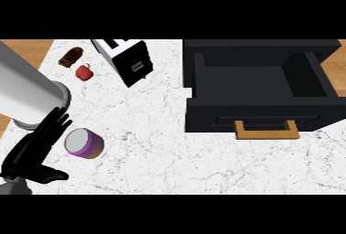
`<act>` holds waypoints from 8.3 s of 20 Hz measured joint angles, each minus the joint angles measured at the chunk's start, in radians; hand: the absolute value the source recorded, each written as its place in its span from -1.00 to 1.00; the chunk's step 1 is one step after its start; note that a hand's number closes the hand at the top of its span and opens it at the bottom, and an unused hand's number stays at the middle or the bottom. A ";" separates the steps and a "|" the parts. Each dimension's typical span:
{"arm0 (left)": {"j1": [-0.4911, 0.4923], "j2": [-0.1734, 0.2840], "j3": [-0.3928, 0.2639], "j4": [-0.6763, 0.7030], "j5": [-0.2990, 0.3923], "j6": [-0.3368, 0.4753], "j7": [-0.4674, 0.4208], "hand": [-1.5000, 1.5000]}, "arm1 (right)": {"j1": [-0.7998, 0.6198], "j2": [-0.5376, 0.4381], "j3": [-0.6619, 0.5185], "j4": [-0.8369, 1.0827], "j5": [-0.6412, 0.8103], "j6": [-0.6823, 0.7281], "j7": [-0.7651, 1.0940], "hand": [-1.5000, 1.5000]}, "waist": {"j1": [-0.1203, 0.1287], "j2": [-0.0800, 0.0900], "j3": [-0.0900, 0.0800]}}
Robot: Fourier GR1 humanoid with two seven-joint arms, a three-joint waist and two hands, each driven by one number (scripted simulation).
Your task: Pick up the can, place it into the drawer and close the drawer
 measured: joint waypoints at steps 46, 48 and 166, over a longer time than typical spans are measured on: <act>-0.377 -0.022 -0.047 0.688 -0.118 -0.130 -0.308 1.00 | 0.018 0.059 -0.102 -0.062 -0.098 0.091 0.093 -1.00 | 0.004 -0.004 0.001; -0.371 -0.053 -0.036 0.632 -0.087 -0.096 -0.278 1.00 | 0.045 0.062 -0.105 -0.076 -0.117 0.091 0.088 -1.00 | 0.007 -0.006 0.001; -1.347 -0.286 -0.915 0.687 0.802 1.368 -0.175 -1.00 | -0.247 -0.049 0.098 -0.237 0.337 0.045 -0.019 -1.00 | -0.041 0.019 0.001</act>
